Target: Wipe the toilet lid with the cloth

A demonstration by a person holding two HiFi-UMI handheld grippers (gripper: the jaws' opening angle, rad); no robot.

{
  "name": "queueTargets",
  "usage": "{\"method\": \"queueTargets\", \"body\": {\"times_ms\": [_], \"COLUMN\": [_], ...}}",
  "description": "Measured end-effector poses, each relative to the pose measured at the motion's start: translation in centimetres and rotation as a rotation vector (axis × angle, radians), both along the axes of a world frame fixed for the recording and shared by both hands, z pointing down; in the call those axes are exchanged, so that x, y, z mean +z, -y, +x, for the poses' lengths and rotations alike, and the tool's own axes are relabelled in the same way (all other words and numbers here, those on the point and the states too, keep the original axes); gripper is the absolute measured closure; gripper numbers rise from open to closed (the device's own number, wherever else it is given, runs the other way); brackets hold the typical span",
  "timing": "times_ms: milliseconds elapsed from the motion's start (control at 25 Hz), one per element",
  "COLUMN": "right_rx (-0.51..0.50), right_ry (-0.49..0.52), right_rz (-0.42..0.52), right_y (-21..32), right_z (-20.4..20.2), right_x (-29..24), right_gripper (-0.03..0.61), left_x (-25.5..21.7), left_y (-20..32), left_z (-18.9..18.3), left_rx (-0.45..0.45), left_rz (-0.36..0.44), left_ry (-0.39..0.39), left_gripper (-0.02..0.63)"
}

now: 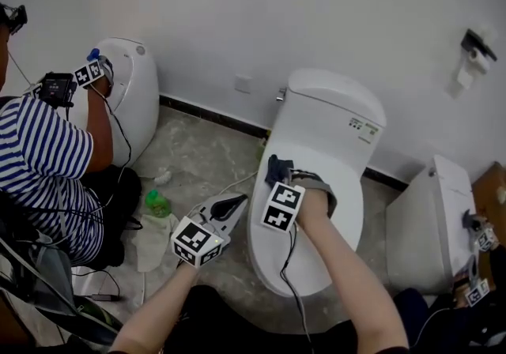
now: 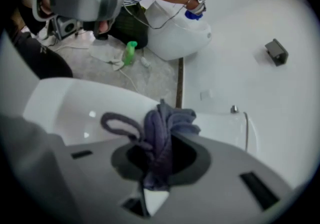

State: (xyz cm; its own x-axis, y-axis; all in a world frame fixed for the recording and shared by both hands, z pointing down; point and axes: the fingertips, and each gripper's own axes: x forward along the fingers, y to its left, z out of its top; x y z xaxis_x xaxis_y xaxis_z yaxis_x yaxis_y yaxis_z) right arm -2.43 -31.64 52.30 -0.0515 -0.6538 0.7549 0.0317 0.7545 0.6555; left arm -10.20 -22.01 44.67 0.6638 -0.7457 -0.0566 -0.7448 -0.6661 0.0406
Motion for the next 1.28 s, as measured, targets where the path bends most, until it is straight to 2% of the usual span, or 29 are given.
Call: {"method": "queueTargets", "body": {"times_ms": [320,960,1280], "right_rx": [-0.035,-0.039,-0.048], "right_ry": [-0.004,0.032,0.060], "right_rz": [-0.003,-0.014,-0.001], "right_y": [-5.4,-14.0,-16.1], "right_z": [-1.3,-2.5,-2.6], "right_x": [0.4,0.6,0.5], "right_gripper": [0.497,0.497,0.499], "left_x": [-0.3,0.0,0.0], "left_y": [-0.2,-0.1,0.3], "left_z": [-0.2,-0.7,-0.8], "left_rx": [-0.007,-0.015,-0.020], "left_rz": [0.004,-0.006,-0.003], "left_ry": [-0.013,-0.024,-0.032], "left_gripper": [0.598,0.598,0.598]}}
